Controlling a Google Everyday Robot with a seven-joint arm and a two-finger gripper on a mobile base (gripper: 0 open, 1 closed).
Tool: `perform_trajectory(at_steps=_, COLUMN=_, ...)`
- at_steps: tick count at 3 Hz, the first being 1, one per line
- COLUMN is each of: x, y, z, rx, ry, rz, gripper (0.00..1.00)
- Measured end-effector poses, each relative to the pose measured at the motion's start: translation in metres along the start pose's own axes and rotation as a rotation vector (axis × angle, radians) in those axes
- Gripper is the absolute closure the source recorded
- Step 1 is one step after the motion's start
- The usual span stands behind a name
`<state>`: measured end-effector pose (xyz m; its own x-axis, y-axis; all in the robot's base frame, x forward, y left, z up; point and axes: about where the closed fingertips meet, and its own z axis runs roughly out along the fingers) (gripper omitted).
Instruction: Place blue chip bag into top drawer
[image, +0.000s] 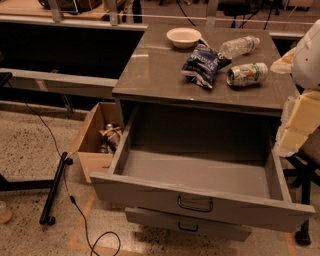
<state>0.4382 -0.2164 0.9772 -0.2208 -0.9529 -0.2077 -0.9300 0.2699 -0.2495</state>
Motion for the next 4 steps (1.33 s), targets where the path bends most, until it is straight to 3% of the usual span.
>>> perform_trajectory(at_steps=1, x=0.000, y=0.000, z=0.000, rx=0.000, ry=0.000, rz=0.000, gripper=0.00)
perform_trajectory(at_steps=2, x=-0.022, y=-0.025, z=0.016, rx=0.025, ry=-0.138, rz=0.003, gripper=0.00)
perform_trajectory(at_steps=3, x=-0.042, y=-0.068, z=0.049, rx=0.060, ry=-0.284, rz=0.133, gripper=0.00)
perform_trajectory(at_steps=4, x=-0.064, y=-0.106, z=0.083, rx=0.089, ry=-0.434, rz=0.305, gripper=0.00)
